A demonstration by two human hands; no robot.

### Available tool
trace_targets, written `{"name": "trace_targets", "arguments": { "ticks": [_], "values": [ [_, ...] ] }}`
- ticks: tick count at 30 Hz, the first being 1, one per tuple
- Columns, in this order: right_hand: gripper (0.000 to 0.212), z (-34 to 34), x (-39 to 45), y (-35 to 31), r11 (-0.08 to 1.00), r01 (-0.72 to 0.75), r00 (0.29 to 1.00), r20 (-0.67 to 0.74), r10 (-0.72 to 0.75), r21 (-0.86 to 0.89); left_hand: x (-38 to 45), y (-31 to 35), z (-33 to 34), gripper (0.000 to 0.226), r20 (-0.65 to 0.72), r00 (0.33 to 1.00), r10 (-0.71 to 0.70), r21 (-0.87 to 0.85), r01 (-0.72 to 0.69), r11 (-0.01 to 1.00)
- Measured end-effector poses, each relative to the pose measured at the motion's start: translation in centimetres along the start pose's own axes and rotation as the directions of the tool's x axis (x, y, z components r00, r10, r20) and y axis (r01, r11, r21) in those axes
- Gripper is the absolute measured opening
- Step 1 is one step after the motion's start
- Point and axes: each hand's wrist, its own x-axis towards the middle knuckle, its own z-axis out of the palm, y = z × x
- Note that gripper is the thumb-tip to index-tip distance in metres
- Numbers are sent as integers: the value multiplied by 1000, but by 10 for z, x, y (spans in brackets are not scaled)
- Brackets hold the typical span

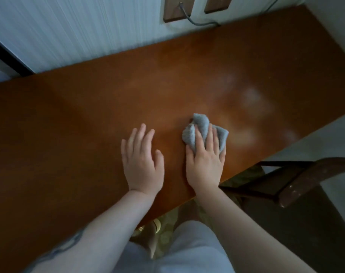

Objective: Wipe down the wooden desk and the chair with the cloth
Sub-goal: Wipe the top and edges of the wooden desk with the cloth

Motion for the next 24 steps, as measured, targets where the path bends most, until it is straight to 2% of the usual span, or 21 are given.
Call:
{"name": "trace_targets", "arguments": {
  "ticks": [1,2,4,6,7,8,9,10,11,13,14,16,17,19,20,21,22,23,24],
  "values": [
    [54,5,-12,-6,999,-54,998,-37,54,-1,-9,6,3,47,26,999,23,-7,-23,1000],
    [55,9,-22,-14,999,-44,998,-43,44,7,-14,10,7,47,47,998,42,-11,-42,999],
    [55,9,-30,-24,983,181,982,55,-182,13,-14,12,9,49,54,998,36,-2,-36,999],
    [53,-7,-12,-11,904,426,887,189,-422,16,-10,10,9,51,74,997,0,44,-3,999],
    [54,-13,2,5,880,475,851,246,-463,13,-9,10,10,52,95,995,-2,82,-6,997],
    [54,-18,12,22,891,454,857,270,-439,5,-10,11,11,52,114,993,4,118,-17,993],
    [54,-21,15,40,935,355,909,232,-345,1,-10,11,12,52,126,992,6,140,-24,990],
    [53,-21,13,55,979,204,970,133,-205,15,-10,12,12,52,131,991,1,152,-21,988],
    [52,-18,5,65,998,45,999,17,-46,49,-10,13,12,53,128,992,-7,161,-13,987],
    [53,-6,-19,60,969,-204,964,-146,224,140,-9,13,11,54,124,992,-17,175,-5,985],
    [55,1,-30,50,949,-259,942,-169,289,181,-9,13,11,54,127,992,-18,178,-5,984],
    [56,8,-39,26,954,-240,949,-165,269,179,-10,12,11,54,133,991,-19,179,-5,984],
    [55,7,-37,17,979,-160,974,-141,178,127,-10,12,11,53,136,991,-18,183,-8,983],
    [54,-4,-24,18,992,130,991,-18,-130,2,-10,13,11,52,138,990,-18,195,-9,981],
    [54,-10,-14,28,963,269,961,69,-266,-34,-10,13,11,51,138,990,-21,195,-6,981],
    [55,-16,-2,41,939,342,932,140,-334,-36,-10,12,11,51,140,990,-24,194,-3,981],
    [56,-22,8,57,945,325,934,164,-316,-30,-10,12,11,51,142,990,-24,192,-3,981],
    [56,-27,16,71,974,224,966,134,-219,-20,-10,12,11,52,142,990,-22,190,-5,982],
    [55,-29,20,82,998,59,995,78,-60,18,-10,12,11,52,138,990,-21,188,-5,982]
  ]
}}
